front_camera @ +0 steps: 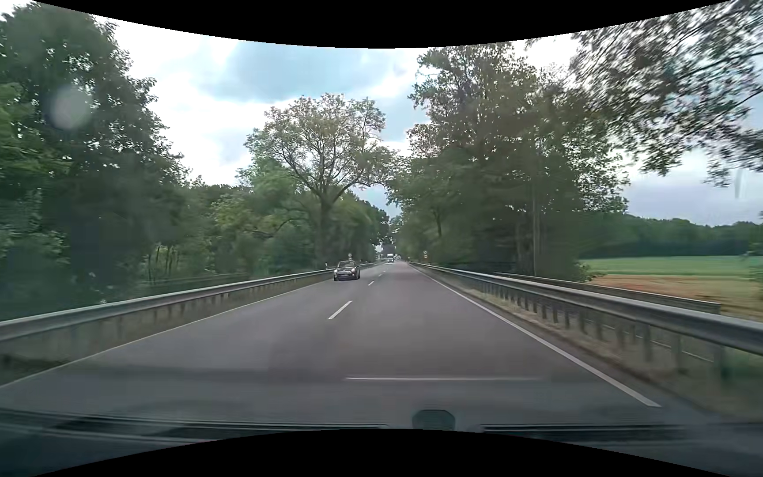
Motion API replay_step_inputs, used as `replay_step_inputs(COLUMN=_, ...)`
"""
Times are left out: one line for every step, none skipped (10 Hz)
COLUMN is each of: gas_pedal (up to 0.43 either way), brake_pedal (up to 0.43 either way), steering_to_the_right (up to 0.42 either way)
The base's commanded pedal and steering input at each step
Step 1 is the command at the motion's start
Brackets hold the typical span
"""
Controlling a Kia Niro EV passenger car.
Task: Follow the waypoints while adhering to traffic rules and regulations
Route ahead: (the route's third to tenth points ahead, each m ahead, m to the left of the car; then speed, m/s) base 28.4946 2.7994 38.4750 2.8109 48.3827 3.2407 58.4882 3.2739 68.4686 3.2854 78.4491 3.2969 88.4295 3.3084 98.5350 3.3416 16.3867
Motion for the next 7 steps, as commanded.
replay_step_inputs(gas_pedal=0.157, brake_pedal=0.000, steering_to_the_right=-0.003)
replay_step_inputs(gas_pedal=0.157, brake_pedal=0.000, steering_to_the_right=-0.003)
replay_step_inputs(gas_pedal=0.157, brake_pedal=0.000, steering_to_the_right=-0.003)
replay_step_inputs(gas_pedal=0.157, brake_pedal=0.000, steering_to_the_right=-0.003)
replay_step_inputs(gas_pedal=0.157, brake_pedal=0.000, steering_to_the_right=-0.003)
replay_step_inputs(gas_pedal=0.157, brake_pedal=0.000, steering_to_the_right=-0.003)
replay_step_inputs(gas_pedal=0.157, brake_pedal=0.000, steering_to_the_right=-0.003)
